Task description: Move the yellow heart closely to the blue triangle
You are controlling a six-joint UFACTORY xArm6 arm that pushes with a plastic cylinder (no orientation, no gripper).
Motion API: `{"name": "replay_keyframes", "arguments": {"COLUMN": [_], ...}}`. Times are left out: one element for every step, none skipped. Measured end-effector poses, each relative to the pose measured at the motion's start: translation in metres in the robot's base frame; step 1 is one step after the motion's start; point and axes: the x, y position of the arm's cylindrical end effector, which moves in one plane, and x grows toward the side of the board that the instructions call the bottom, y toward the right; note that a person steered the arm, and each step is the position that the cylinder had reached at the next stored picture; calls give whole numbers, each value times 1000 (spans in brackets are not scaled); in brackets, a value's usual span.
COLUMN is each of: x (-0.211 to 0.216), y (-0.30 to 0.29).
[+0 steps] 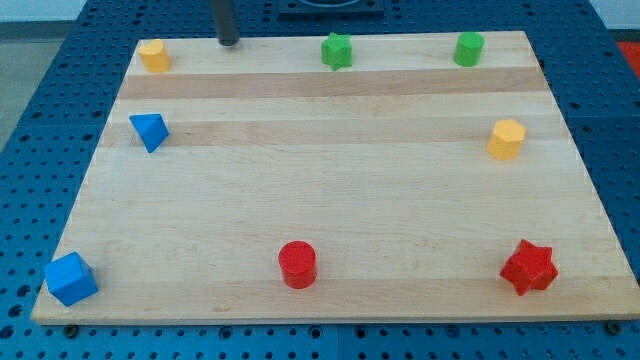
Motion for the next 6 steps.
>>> {"name": "replay_keyframes", "arguments": {"x": [0, 0, 0, 1, 20, 45], "y": [-32, -35, -62, -84, -84, -84]}}
